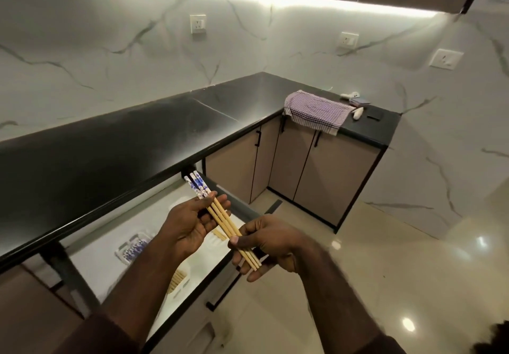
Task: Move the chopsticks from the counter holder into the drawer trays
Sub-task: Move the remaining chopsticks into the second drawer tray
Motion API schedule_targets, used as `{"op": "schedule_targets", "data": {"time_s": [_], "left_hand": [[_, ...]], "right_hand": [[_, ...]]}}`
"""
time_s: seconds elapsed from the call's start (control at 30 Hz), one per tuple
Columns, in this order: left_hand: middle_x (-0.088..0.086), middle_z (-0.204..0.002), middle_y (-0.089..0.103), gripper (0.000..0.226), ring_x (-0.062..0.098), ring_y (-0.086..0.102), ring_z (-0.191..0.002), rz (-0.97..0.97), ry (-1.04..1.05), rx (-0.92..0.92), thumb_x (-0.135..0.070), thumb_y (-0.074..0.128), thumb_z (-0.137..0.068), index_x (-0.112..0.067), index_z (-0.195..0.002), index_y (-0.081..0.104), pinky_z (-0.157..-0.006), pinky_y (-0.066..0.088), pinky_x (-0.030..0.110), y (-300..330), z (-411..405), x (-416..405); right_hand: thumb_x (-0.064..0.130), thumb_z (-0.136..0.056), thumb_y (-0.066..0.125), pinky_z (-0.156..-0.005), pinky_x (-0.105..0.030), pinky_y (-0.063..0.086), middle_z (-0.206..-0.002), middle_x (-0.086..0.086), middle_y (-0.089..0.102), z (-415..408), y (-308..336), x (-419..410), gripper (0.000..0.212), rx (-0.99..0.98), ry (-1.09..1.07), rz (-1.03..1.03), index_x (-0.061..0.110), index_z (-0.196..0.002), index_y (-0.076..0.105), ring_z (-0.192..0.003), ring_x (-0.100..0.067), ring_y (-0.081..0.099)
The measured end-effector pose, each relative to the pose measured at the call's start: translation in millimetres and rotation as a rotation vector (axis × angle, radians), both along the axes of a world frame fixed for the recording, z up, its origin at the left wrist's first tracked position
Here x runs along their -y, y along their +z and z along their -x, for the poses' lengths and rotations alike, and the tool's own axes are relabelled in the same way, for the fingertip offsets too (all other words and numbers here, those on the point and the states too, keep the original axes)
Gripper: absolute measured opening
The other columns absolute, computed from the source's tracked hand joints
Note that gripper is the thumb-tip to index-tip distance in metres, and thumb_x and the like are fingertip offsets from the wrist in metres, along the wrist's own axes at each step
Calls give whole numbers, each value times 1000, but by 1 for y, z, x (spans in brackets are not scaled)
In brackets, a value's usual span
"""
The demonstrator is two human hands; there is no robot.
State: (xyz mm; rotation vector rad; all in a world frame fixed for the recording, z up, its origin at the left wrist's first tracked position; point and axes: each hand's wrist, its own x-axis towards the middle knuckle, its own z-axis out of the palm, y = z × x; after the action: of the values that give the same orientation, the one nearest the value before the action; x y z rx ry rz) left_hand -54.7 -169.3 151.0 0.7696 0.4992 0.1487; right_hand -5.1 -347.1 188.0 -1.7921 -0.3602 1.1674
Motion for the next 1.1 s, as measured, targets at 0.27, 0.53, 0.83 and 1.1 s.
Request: {"op": "schedule_targets", "data": {"time_s": [0.27,0.53,0.83,1.1], "left_hand": [[20,-104,69,23,28,72,-87,93,50,-97,-10,48,-99,3,-114,59,-70,60,37,-53,-95,-31],[19,-105,66,27,31,64,-96,114,103,-239,-16,40,-103,0,-103,61,-90,49,42,-94,-150,-71],[22,-95,64,30,32,64,-87,232,391,-414,-17,50,-99,8,-113,58,-74,54,41,-160,-171,-77],[23,-102,62,35,34,63,-91,216,497,-536,-16,56,-95,5,-123,54,-77,54,46,-202,-190,-93]], "right_hand": [[19,-95,63,-63,-34,62,-84,-11,73,-106,-38,-42,27,-76,75,118,1,-115,65,-66,-18,70],[17,-94,64,-58,-33,62,-81,-12,73,-183,-65,-94,23,-108,173,223,-1,-107,68,-63,-19,71],[17,-94,64,-70,-35,62,-76,-11,72,-222,-137,-139,28,-129,273,334,-7,-108,67,-65,-20,69],[21,-93,66,-69,-34,63,-87,-13,74,-238,-213,-169,29,-66,296,426,-3,-110,67,-64,-21,70]]}}
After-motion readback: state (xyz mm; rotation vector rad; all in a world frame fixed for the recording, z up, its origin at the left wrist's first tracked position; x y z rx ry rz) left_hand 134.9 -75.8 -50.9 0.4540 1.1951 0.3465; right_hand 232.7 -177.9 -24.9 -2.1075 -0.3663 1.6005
